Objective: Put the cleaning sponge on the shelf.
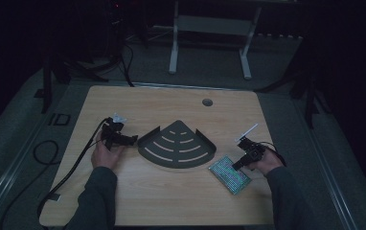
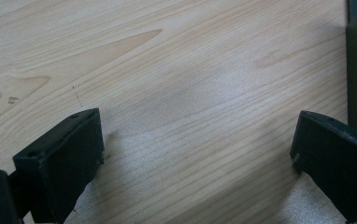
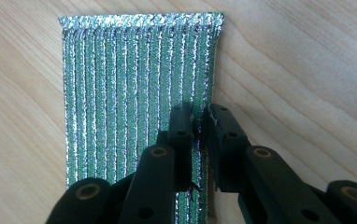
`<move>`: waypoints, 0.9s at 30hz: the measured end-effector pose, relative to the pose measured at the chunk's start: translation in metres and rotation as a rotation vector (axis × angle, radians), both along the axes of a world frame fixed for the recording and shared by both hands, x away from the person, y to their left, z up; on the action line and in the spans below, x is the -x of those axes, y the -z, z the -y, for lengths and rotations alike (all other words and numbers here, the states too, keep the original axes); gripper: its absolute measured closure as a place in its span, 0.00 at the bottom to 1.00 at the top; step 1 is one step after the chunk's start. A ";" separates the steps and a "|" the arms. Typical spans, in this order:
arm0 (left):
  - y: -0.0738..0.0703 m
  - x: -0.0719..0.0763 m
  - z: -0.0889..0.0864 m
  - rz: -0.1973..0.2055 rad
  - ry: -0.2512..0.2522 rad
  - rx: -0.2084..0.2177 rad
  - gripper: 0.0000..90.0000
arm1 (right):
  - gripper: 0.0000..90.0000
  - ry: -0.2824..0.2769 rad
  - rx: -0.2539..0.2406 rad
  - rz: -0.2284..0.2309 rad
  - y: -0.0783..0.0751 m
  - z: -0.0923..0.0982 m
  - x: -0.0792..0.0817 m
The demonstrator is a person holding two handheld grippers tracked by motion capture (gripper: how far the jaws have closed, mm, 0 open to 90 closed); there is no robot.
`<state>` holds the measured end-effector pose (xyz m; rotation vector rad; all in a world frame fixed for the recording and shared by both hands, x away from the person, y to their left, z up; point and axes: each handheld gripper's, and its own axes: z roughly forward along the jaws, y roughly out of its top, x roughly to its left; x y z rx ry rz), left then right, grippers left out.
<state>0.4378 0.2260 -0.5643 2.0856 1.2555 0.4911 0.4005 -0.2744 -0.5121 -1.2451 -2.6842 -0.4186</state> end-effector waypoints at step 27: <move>0.000 0.000 0.000 0.000 0.000 0.000 0.03 | 1.00 -0.032 0.031 0.054 -0.034 0.004 0.002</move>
